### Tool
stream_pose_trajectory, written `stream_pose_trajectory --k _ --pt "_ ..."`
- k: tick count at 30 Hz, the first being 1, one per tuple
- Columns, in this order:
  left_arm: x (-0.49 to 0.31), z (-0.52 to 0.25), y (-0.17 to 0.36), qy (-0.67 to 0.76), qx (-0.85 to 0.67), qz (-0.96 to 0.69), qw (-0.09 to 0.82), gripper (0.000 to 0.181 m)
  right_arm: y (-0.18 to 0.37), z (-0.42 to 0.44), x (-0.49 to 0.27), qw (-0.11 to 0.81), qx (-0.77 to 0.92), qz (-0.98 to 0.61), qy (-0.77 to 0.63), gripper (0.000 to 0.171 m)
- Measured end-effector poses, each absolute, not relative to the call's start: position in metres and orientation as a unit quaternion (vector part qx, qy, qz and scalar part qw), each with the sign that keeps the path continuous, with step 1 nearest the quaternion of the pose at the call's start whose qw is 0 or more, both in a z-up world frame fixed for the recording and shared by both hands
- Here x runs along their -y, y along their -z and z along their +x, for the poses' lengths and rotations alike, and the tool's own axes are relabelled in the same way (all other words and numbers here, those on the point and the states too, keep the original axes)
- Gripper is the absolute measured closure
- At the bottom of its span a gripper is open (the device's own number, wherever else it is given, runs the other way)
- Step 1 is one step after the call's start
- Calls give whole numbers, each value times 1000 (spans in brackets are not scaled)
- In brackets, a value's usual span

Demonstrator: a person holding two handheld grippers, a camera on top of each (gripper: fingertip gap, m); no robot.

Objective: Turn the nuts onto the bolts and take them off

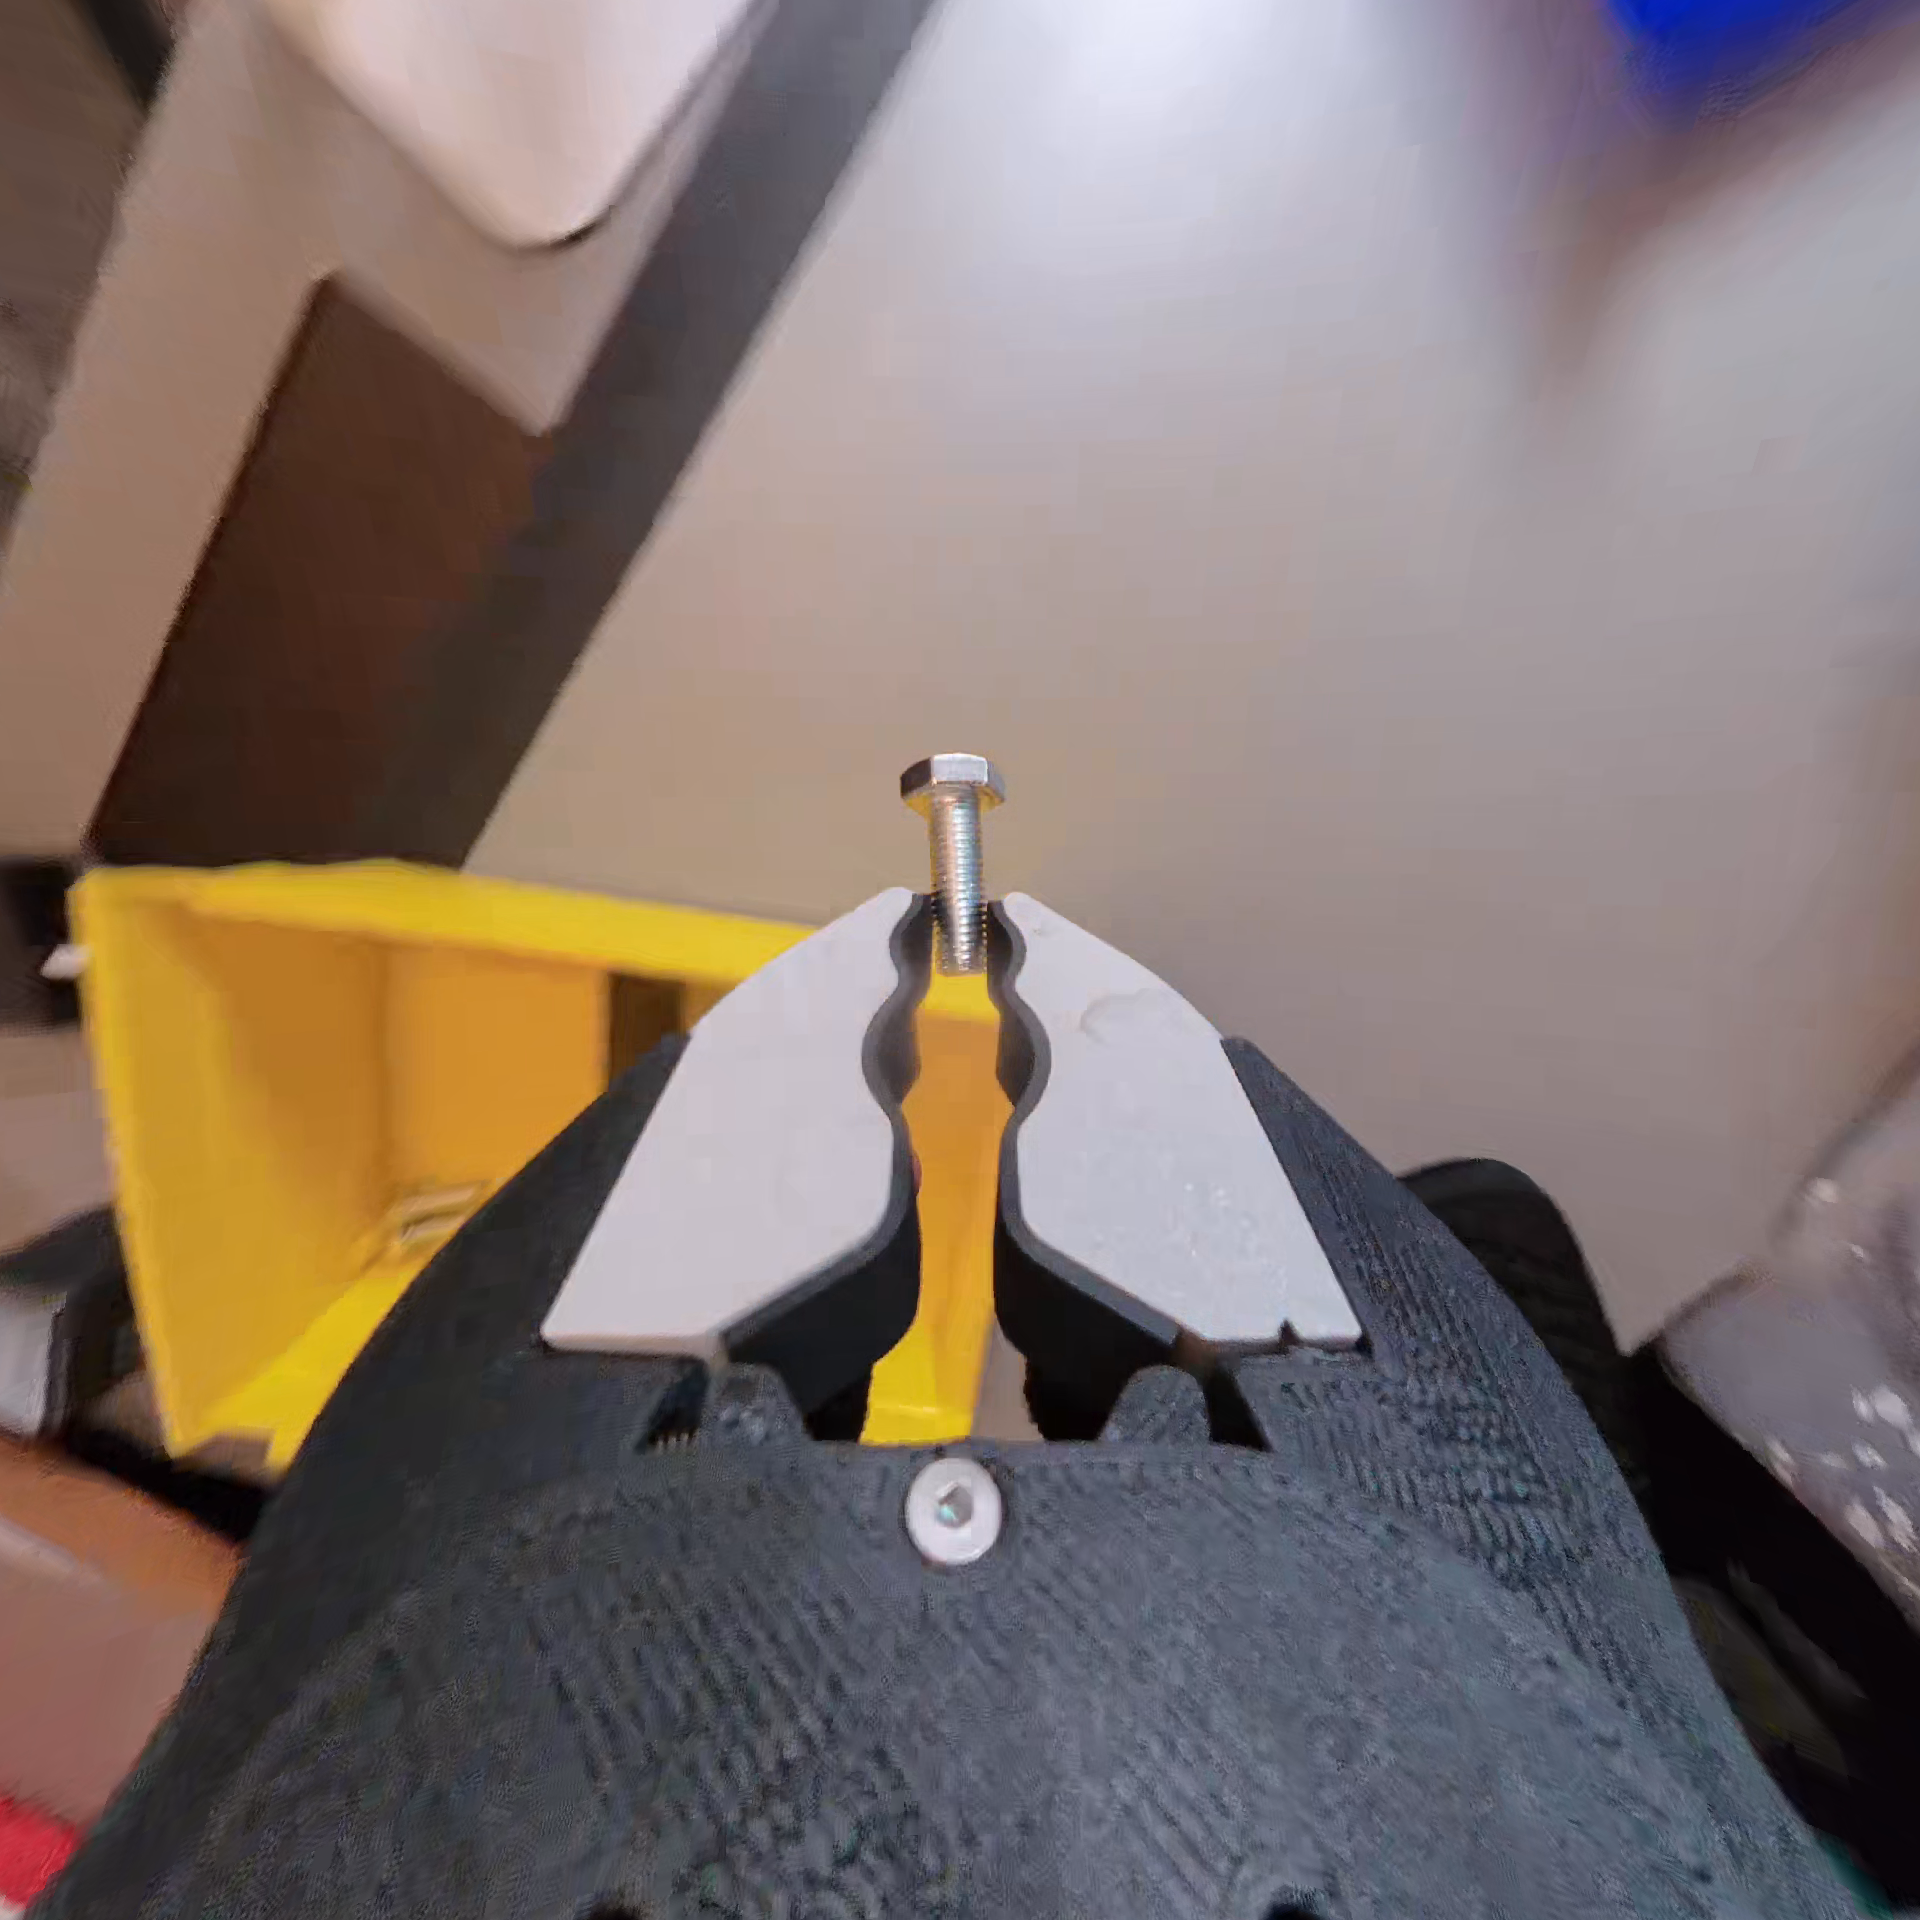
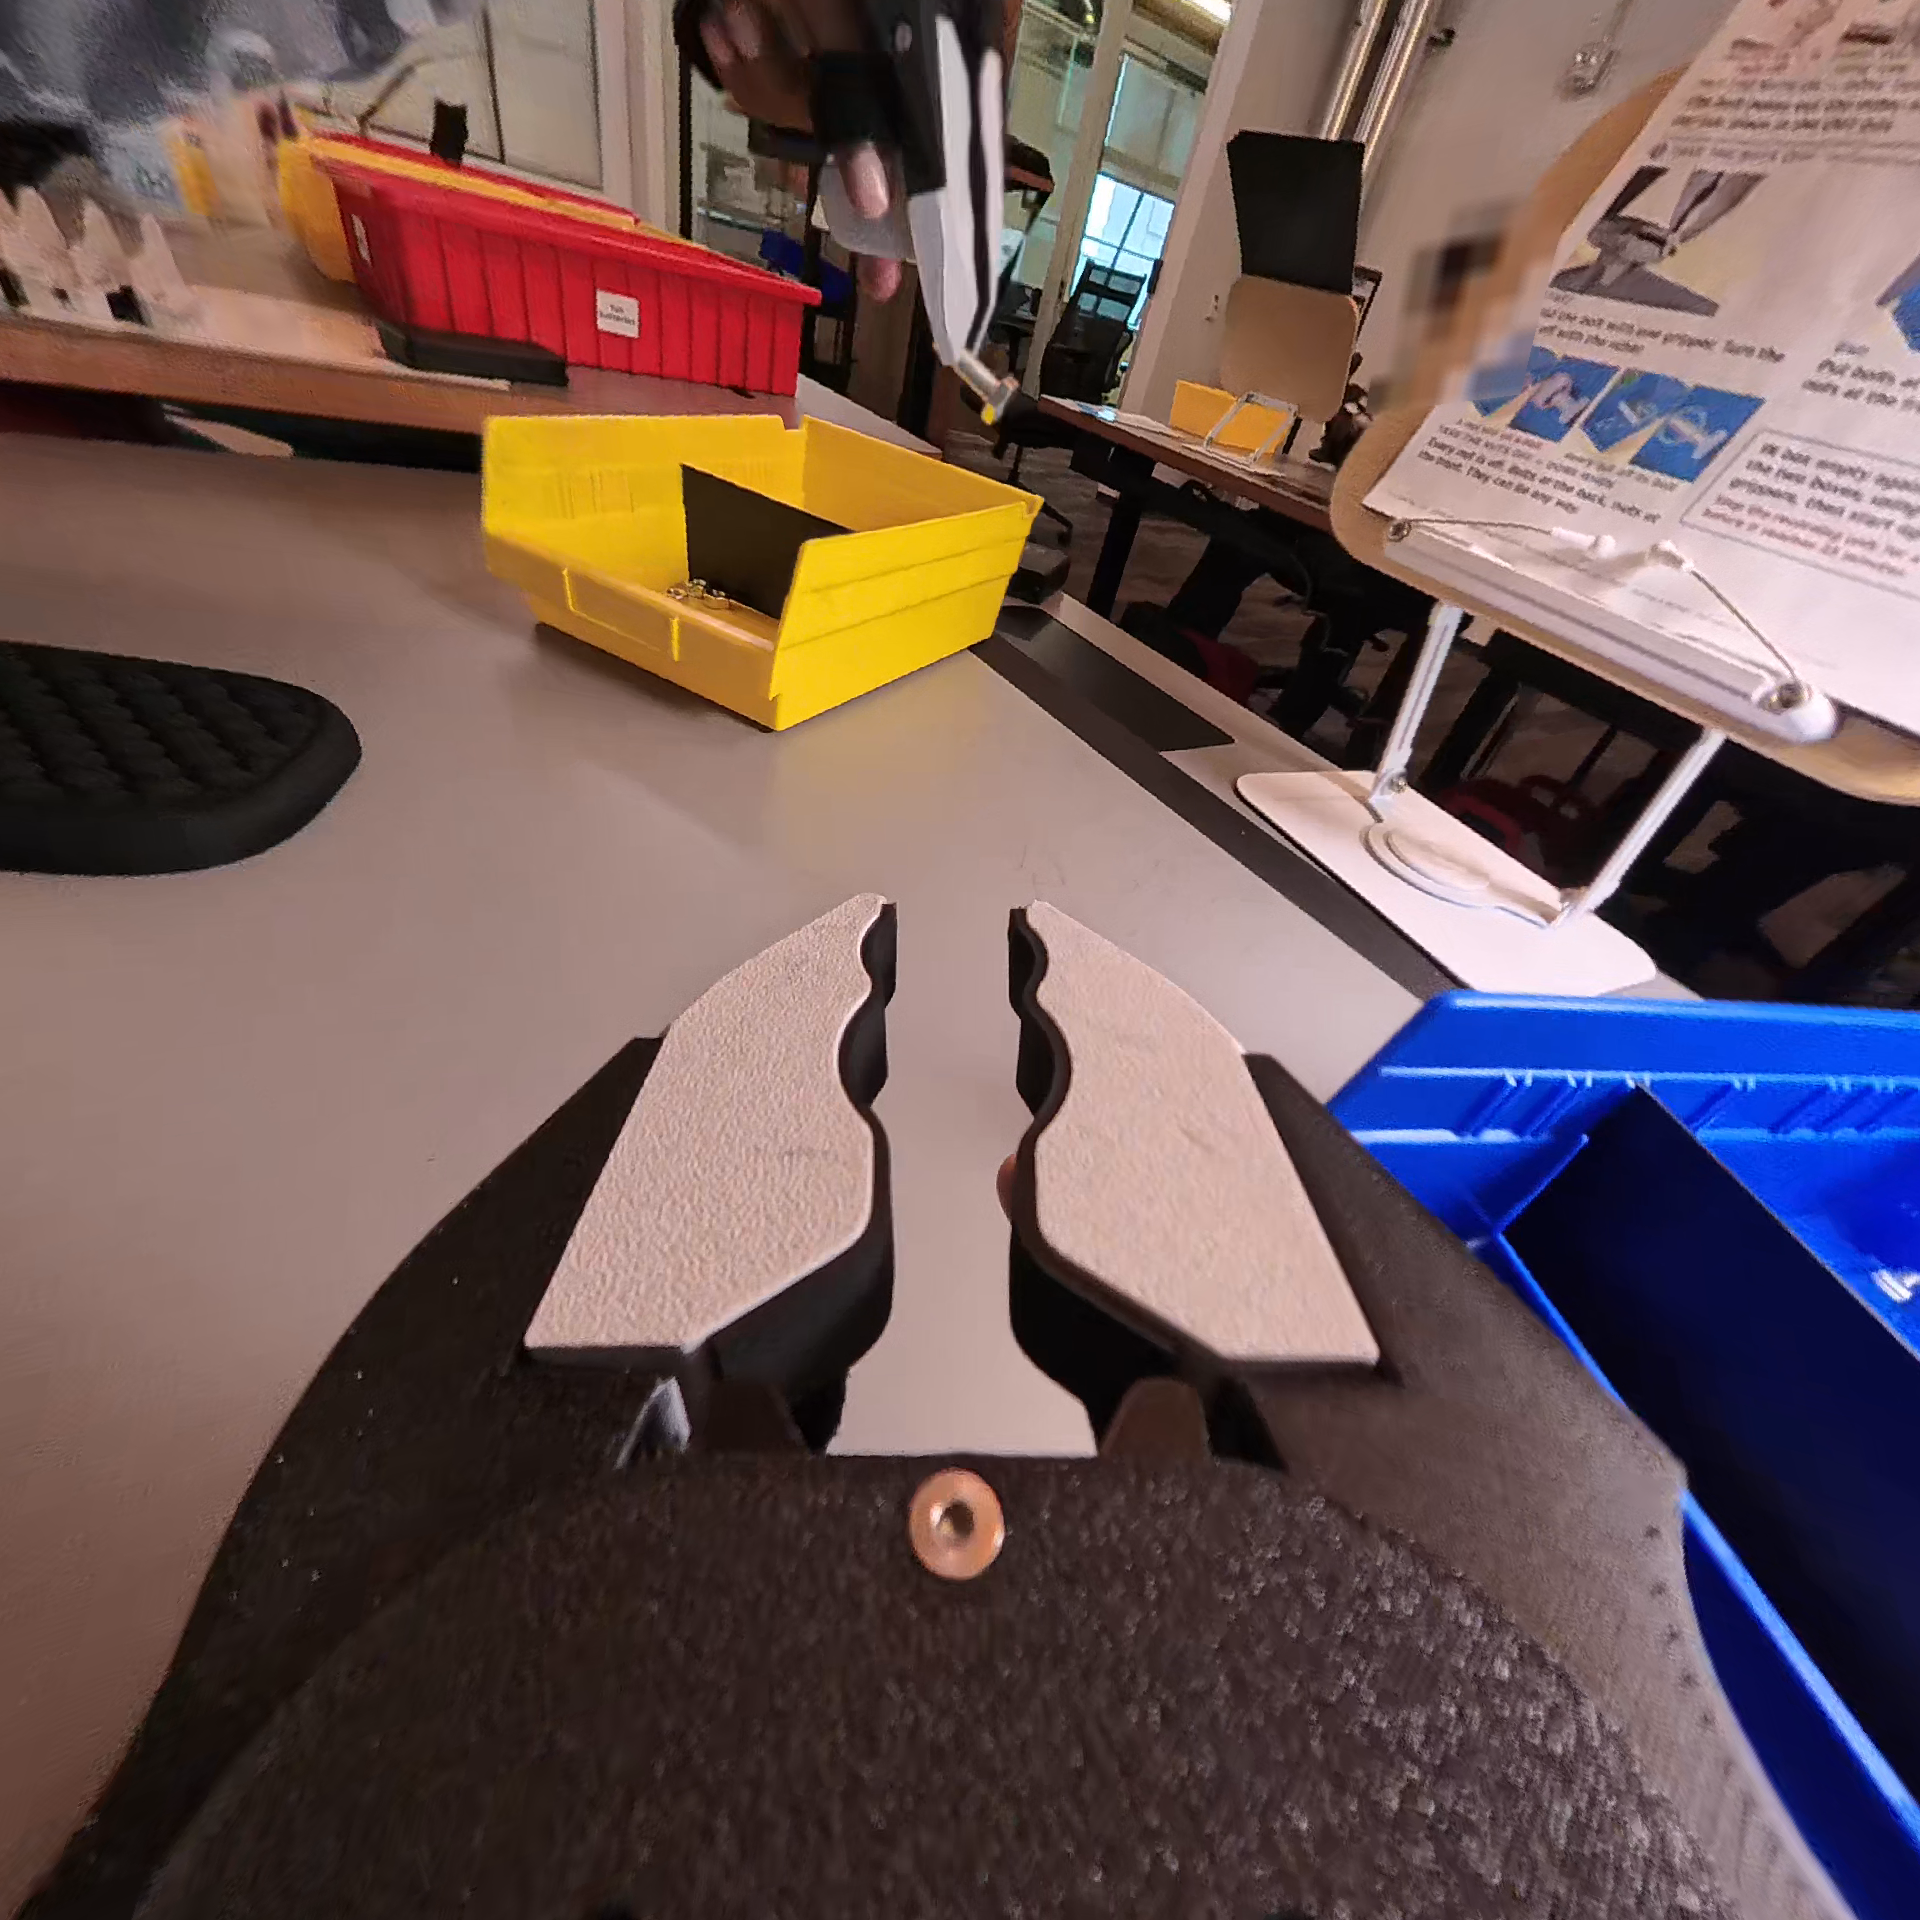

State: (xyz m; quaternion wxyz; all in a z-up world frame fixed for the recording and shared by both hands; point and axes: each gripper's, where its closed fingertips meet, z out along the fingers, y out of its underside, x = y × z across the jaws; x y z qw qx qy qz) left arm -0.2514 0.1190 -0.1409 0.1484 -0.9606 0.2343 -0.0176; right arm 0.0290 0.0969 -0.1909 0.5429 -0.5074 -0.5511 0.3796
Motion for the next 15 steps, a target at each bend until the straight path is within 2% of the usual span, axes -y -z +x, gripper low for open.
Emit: stream_pose_trajectory --k 1,8,15 --pt "-114 -223 142 34 -263 -953 148 170 191 25 -94 546 558 -503 -372 150" --pt "-75 -72 183 131 -401 -899 120 170 198 -2 -79 581 598 -474 -283 139" --pt "-44 -14 226 153 -466 -869 55 171 230 -12 -57 527 669 -452 -264 138"
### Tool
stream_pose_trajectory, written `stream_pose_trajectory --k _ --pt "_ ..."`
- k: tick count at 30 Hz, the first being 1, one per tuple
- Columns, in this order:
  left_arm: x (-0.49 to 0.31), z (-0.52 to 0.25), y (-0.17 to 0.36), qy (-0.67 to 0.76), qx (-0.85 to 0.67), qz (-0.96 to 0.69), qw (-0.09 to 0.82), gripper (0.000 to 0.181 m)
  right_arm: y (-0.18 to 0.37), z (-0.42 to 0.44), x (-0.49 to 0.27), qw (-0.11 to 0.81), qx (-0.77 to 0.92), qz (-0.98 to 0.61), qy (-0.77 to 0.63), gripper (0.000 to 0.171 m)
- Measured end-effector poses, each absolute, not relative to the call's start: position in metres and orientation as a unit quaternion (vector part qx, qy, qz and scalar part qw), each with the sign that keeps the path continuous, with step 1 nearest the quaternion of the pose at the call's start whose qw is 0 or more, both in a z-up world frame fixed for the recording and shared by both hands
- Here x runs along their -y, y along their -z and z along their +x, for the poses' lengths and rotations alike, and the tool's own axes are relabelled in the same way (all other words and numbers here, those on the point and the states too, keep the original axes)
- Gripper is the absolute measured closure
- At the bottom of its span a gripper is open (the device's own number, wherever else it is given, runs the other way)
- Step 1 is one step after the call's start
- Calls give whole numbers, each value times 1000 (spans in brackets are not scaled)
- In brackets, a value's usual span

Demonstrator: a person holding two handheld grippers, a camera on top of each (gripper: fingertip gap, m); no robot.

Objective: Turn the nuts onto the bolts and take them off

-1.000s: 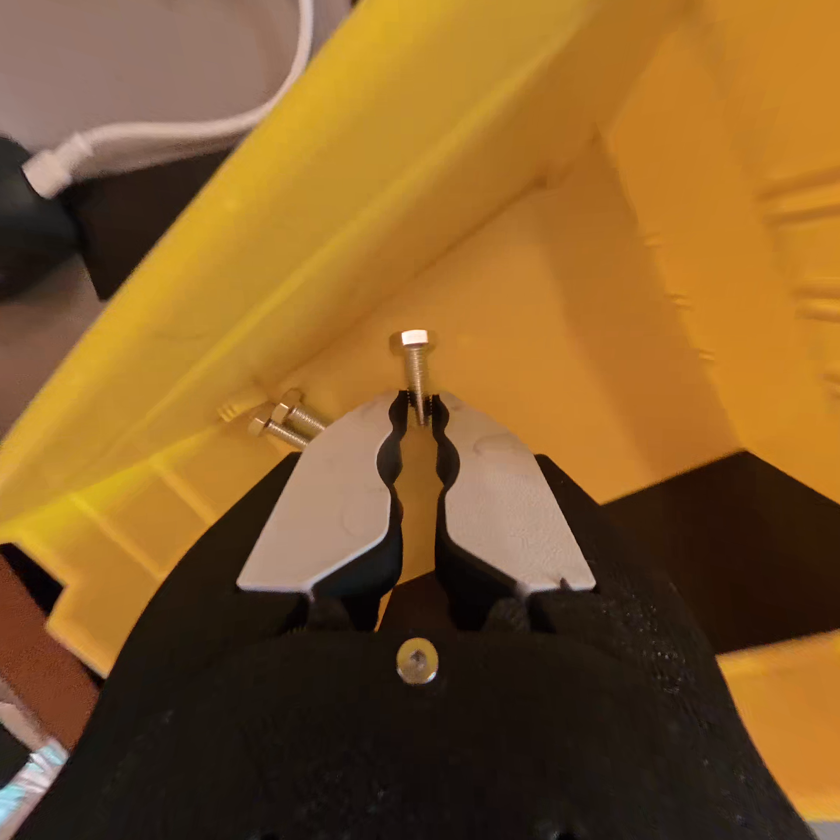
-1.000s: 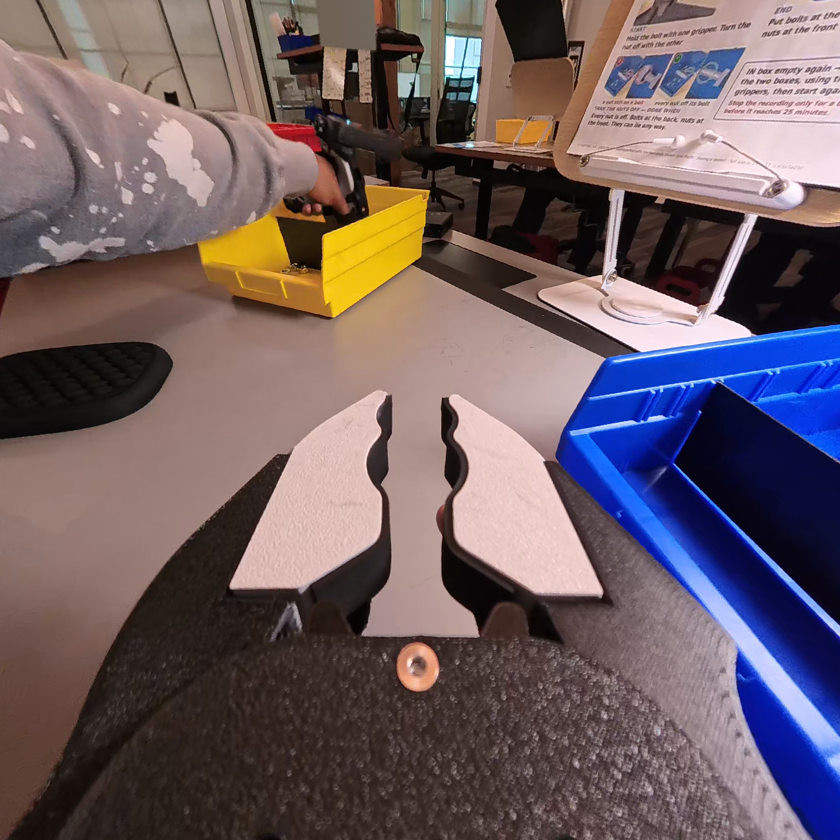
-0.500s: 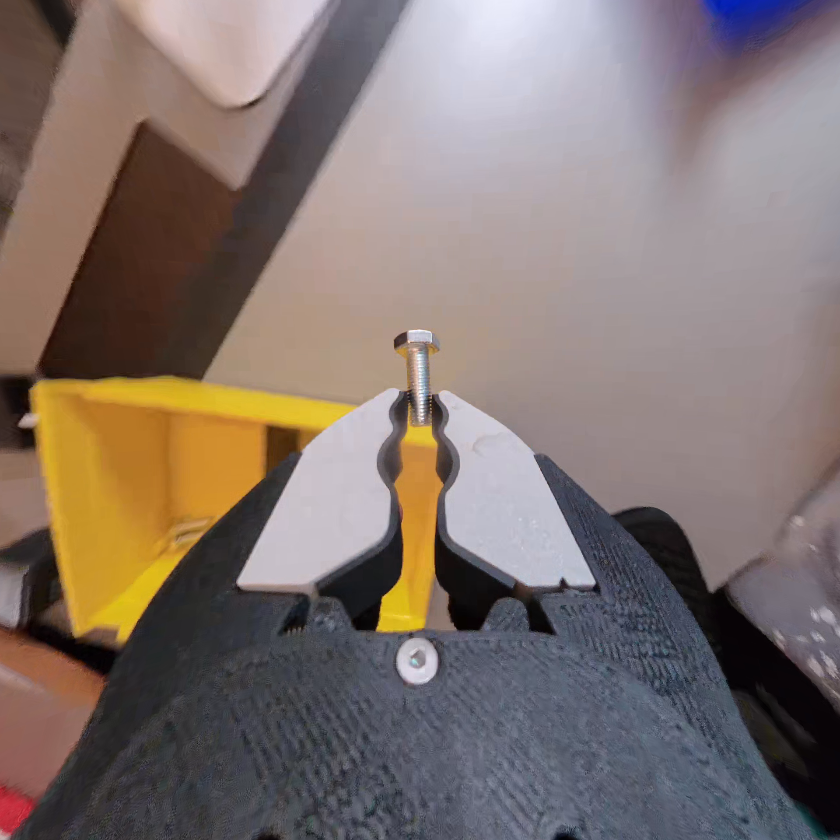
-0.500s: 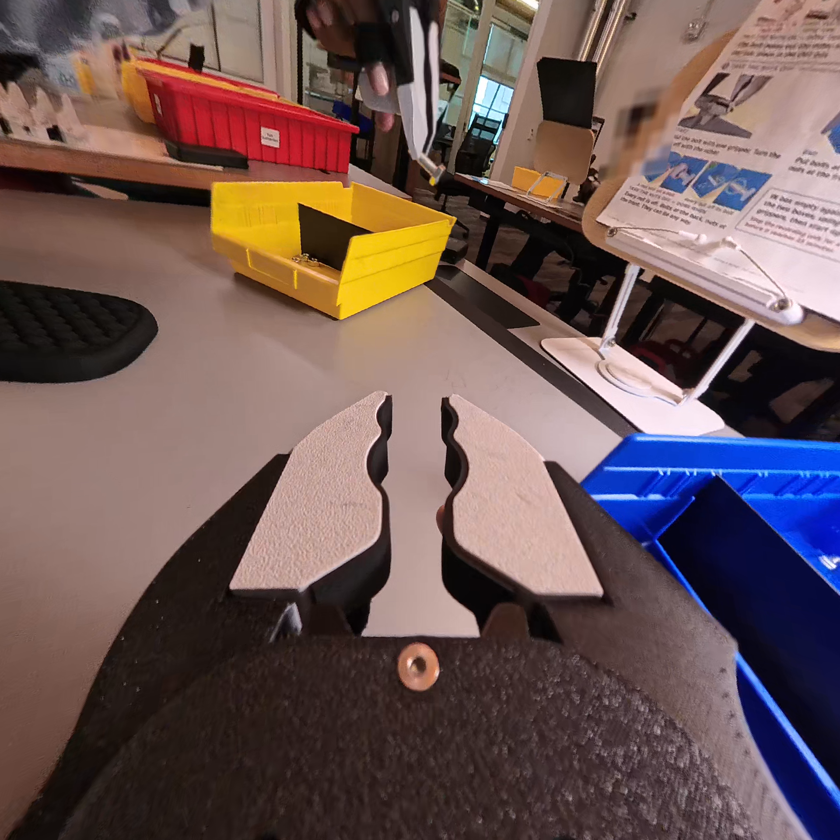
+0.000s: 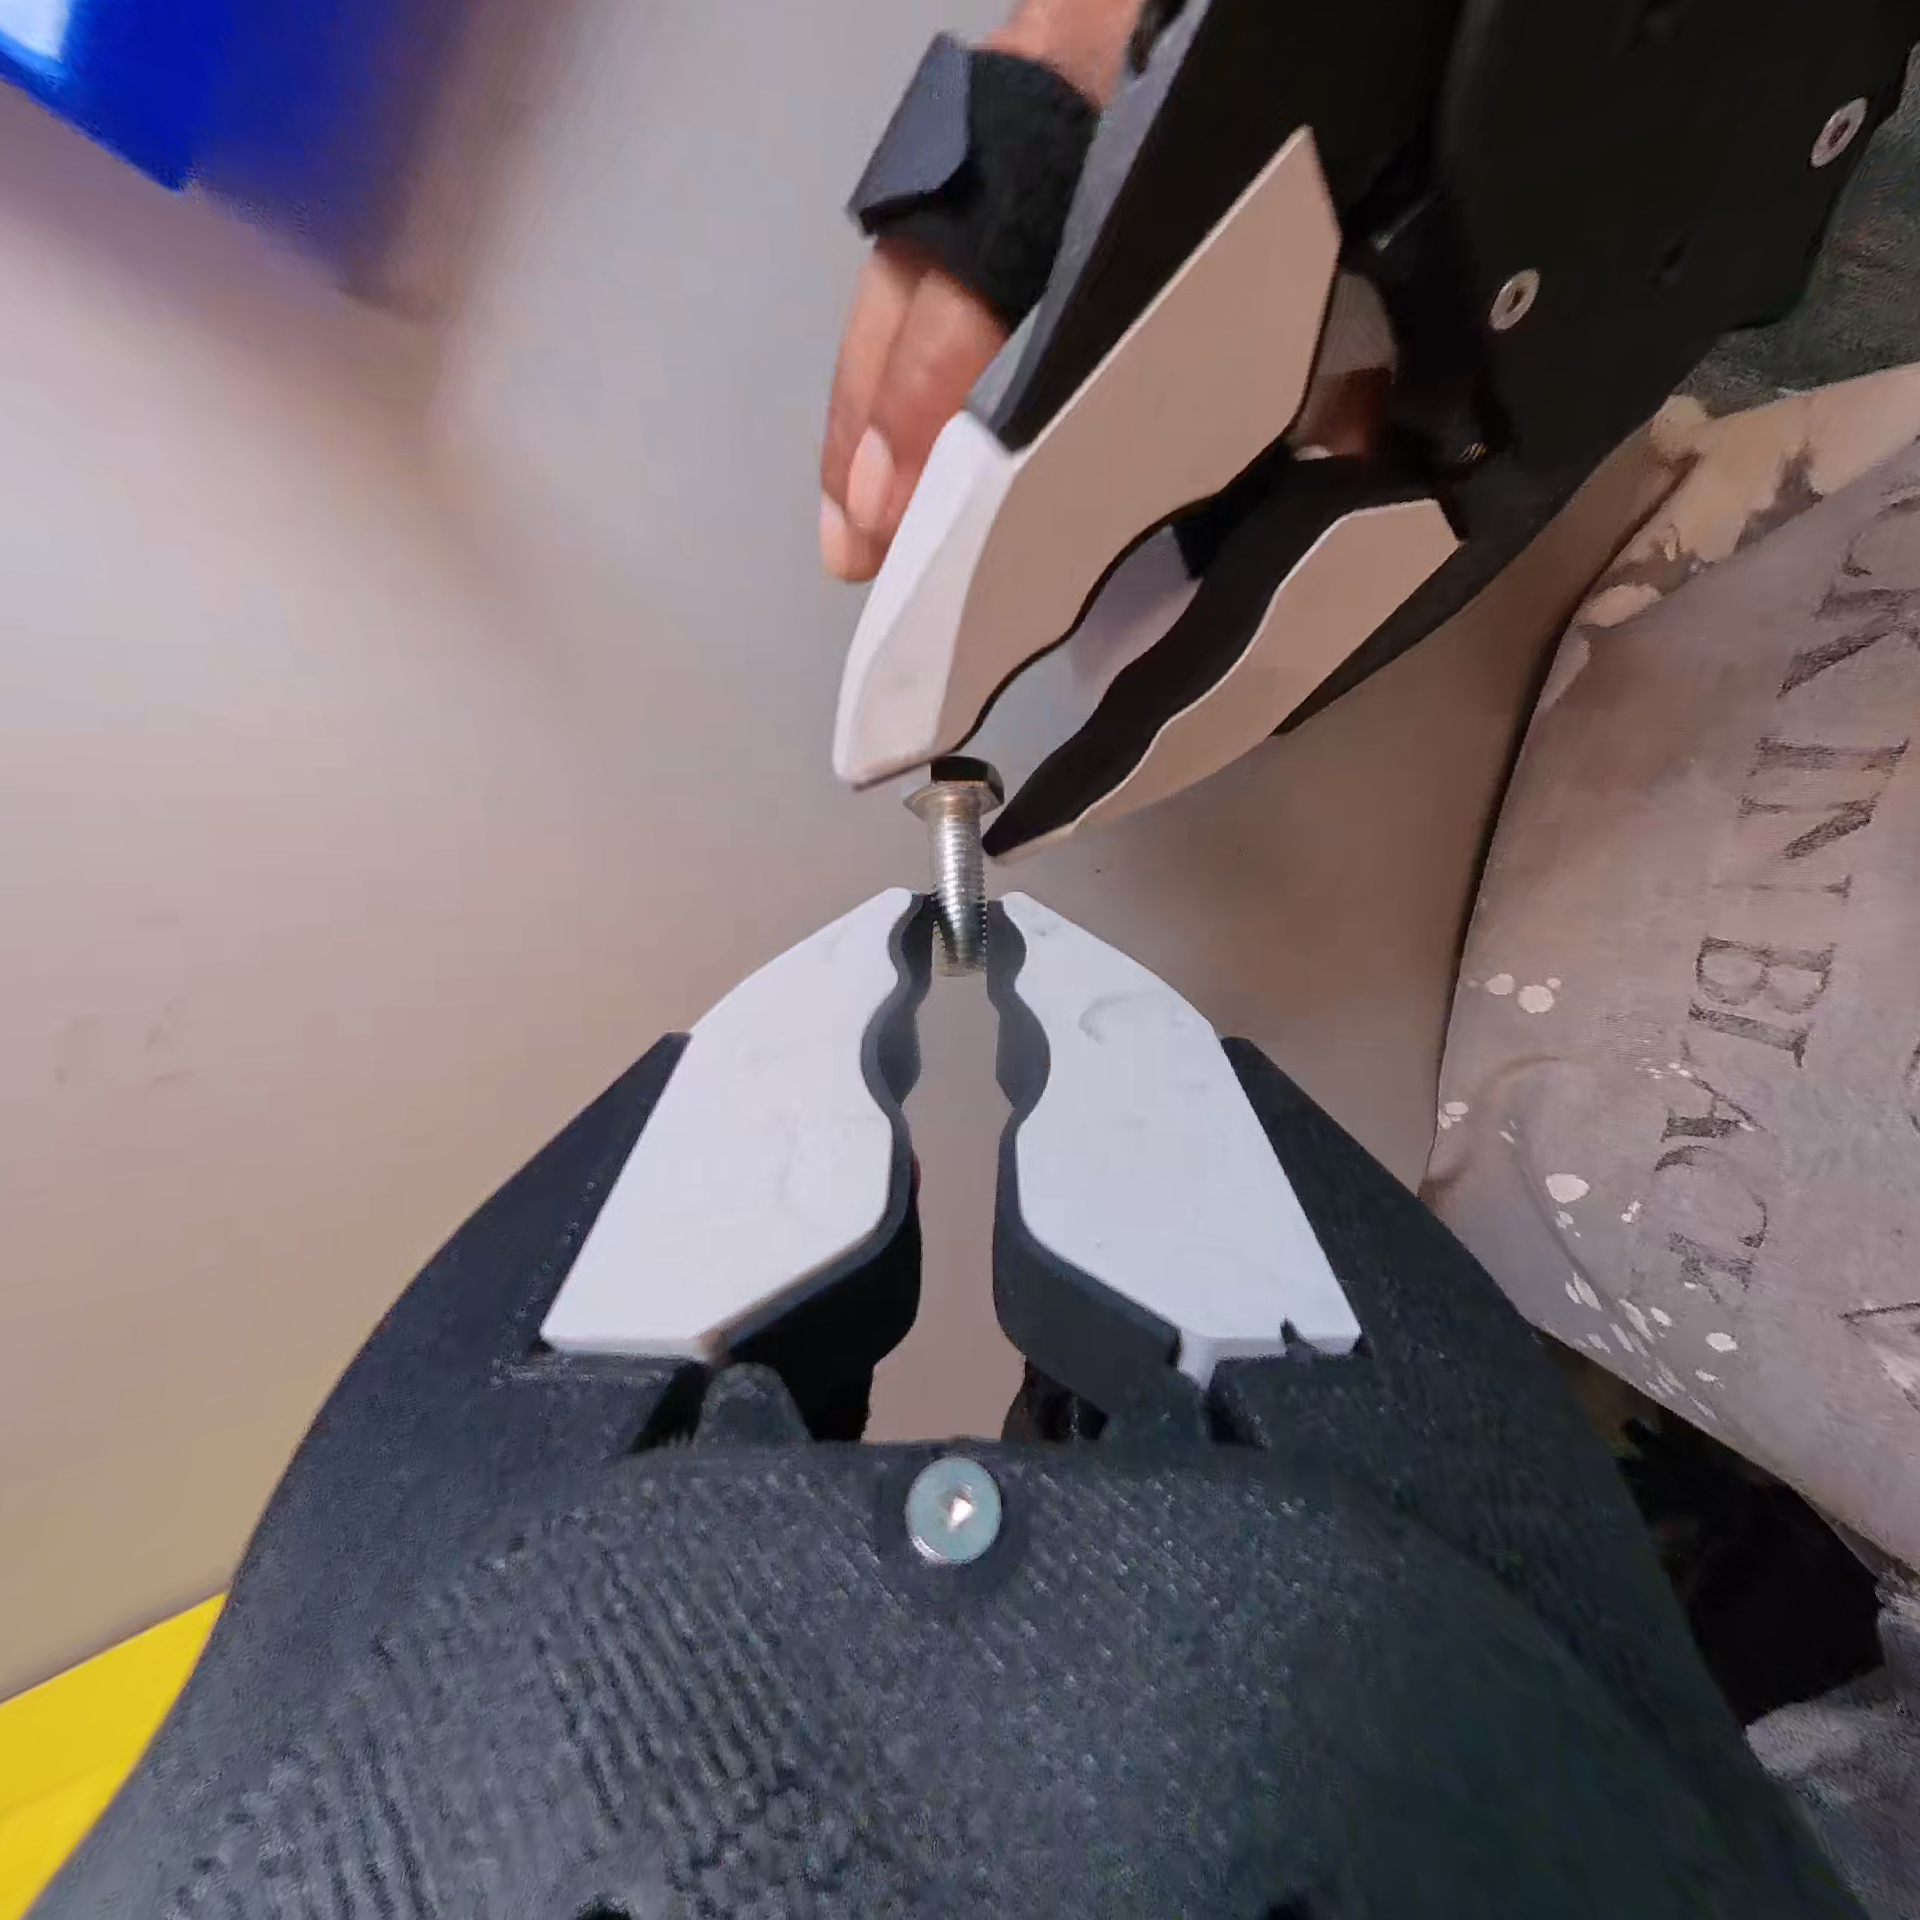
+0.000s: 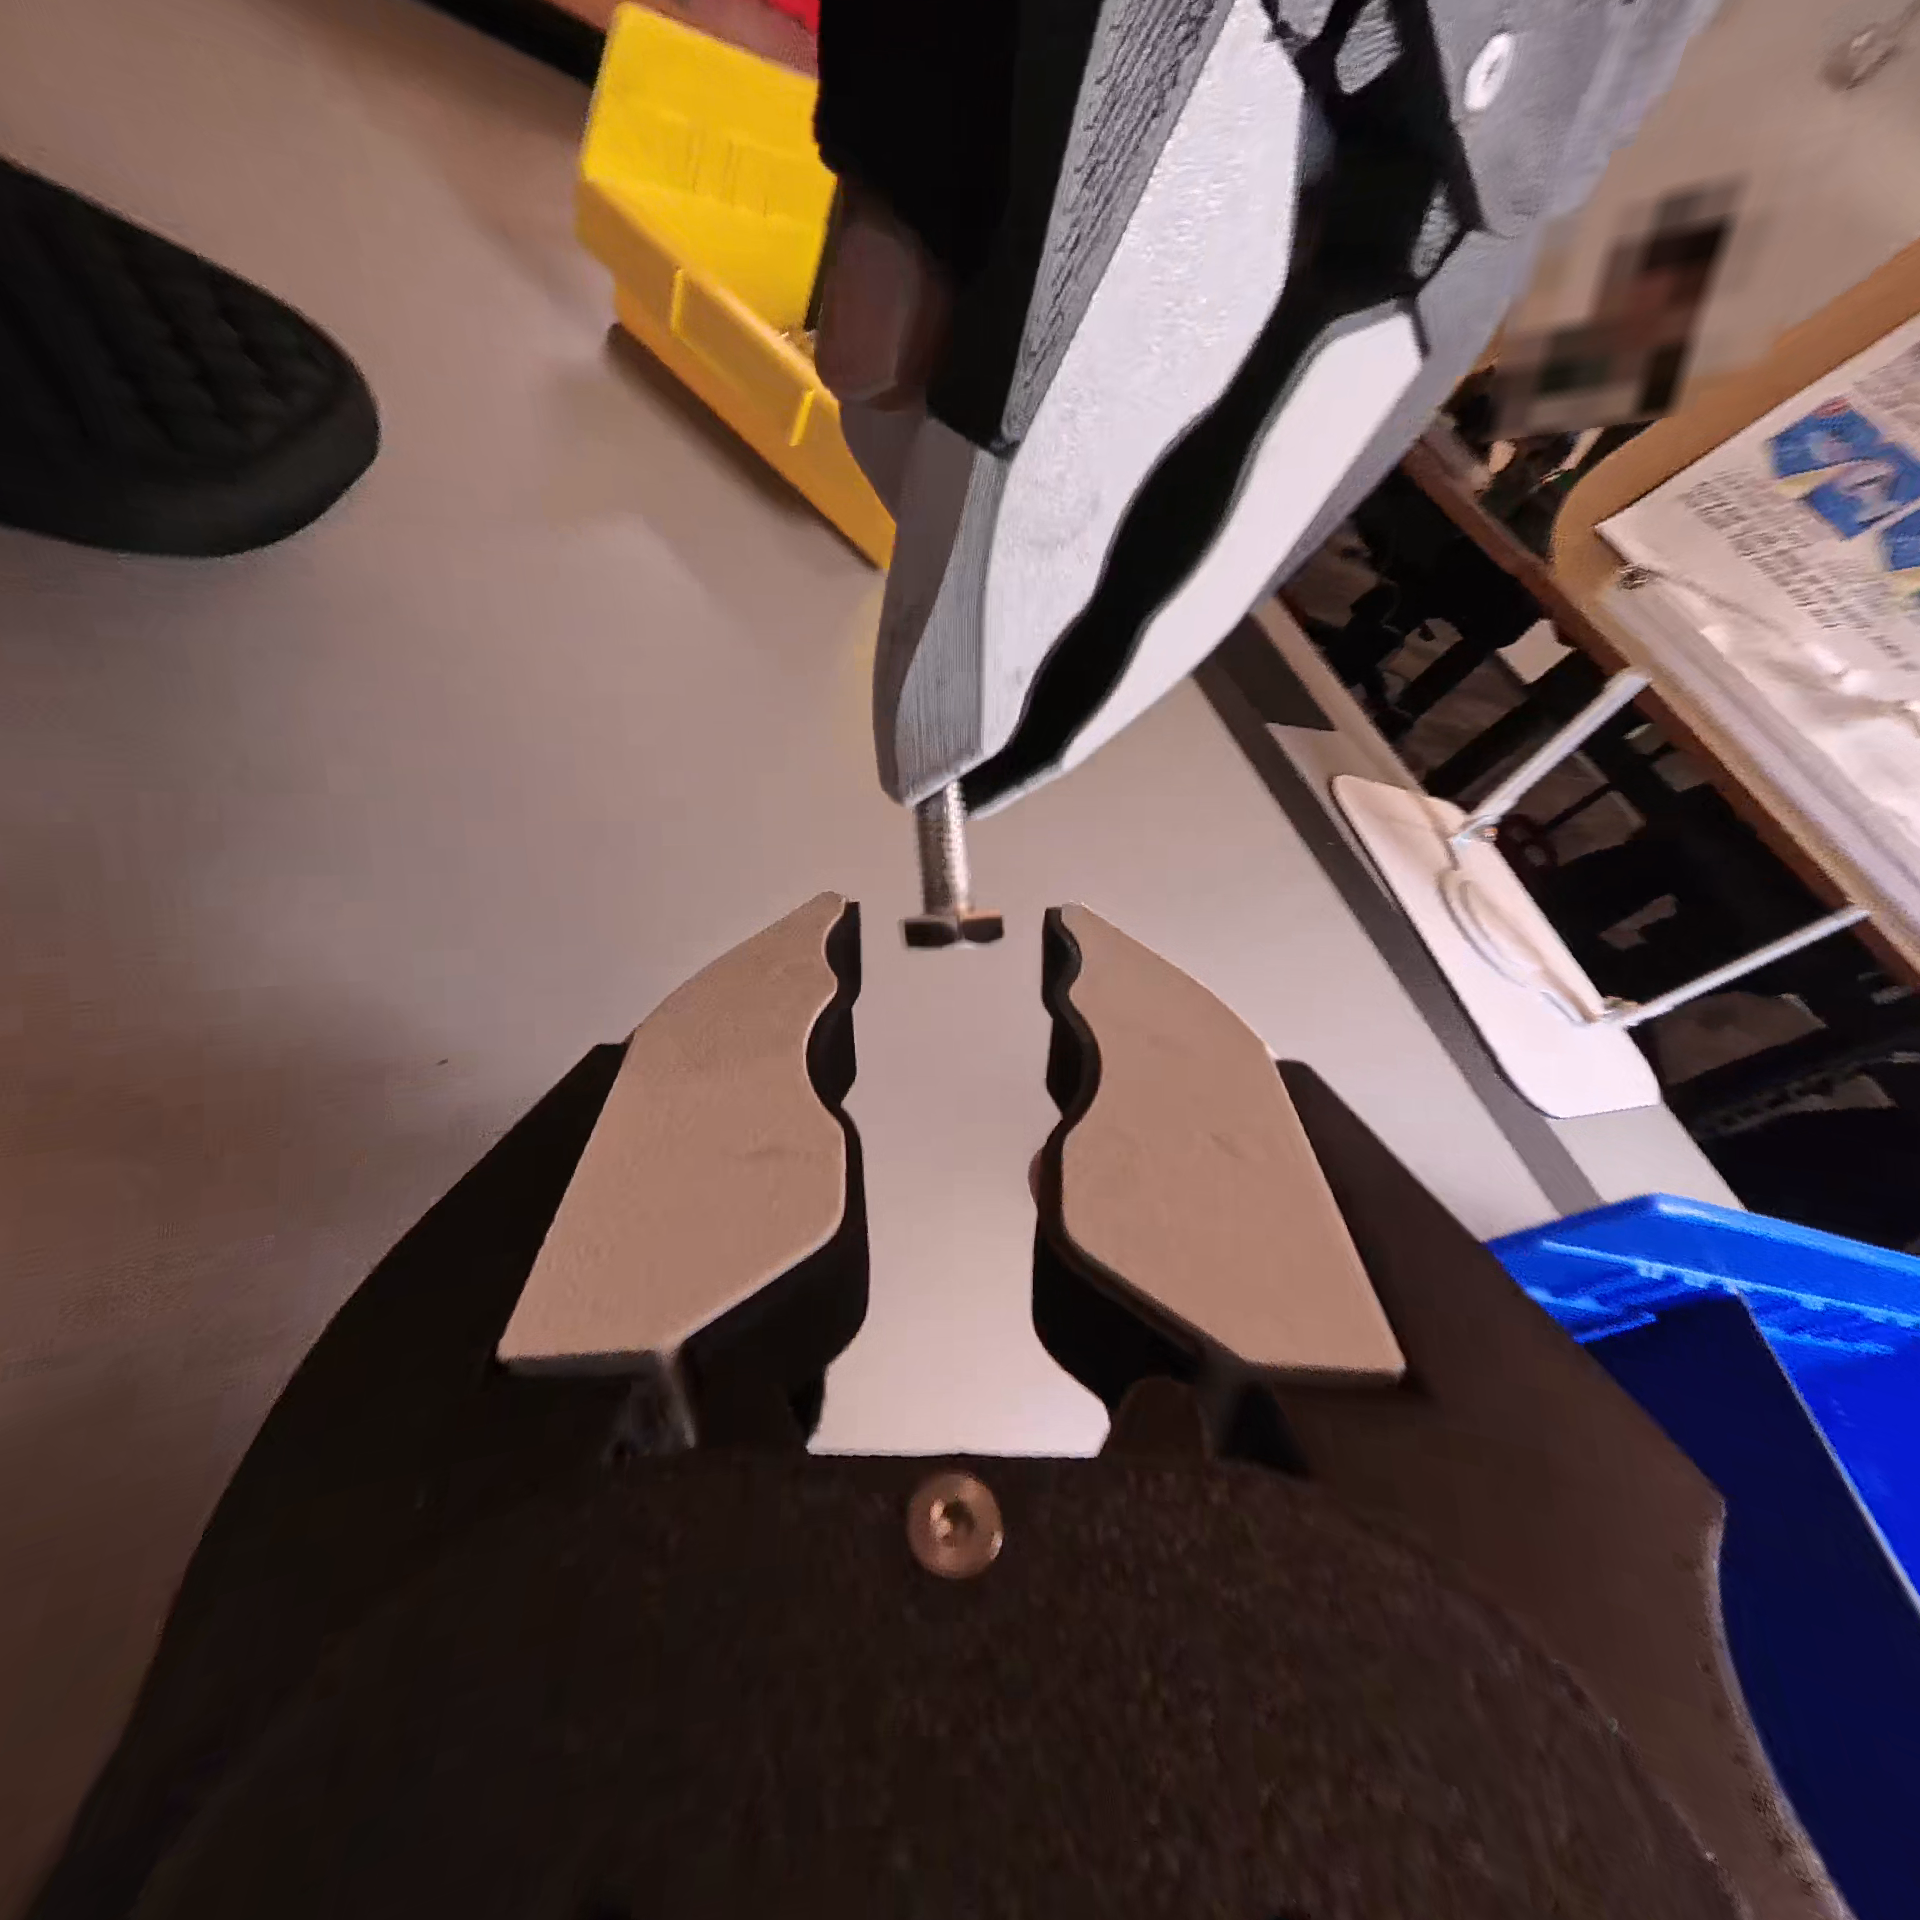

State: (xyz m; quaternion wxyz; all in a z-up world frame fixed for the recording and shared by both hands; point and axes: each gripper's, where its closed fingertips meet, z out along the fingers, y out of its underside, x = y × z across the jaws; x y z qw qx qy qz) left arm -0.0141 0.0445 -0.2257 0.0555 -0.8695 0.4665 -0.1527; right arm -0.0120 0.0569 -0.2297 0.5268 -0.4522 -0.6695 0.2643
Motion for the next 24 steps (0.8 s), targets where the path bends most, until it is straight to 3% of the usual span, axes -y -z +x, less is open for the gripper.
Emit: stream_pose_trajectory --k 4,10,13,17,20,24 --pt "-39 -6 235 148 -476 -866 38 170 244 -12 -48 492 698 -449 -264 153" --pt "-44 -3 231 164 -468 -867 59 170 244 -10 -54 490 685 -464 -274 153" --pt "-51 5 212 200 -471 -850 124 169 229 -6 -57 505 643 -469 -335 153" --pt "-54 19 178 238 -509 -779 279 153 192 7 -54 518 567 -439 -466 153" --pt "-47 31 158 279 -497 -726 384 153 171 18 -46 511 529 -409 -539 153" --pt "-38 37 151 318 -472 -687 452 156 163 21 -35 499 514 -391 -578 153"
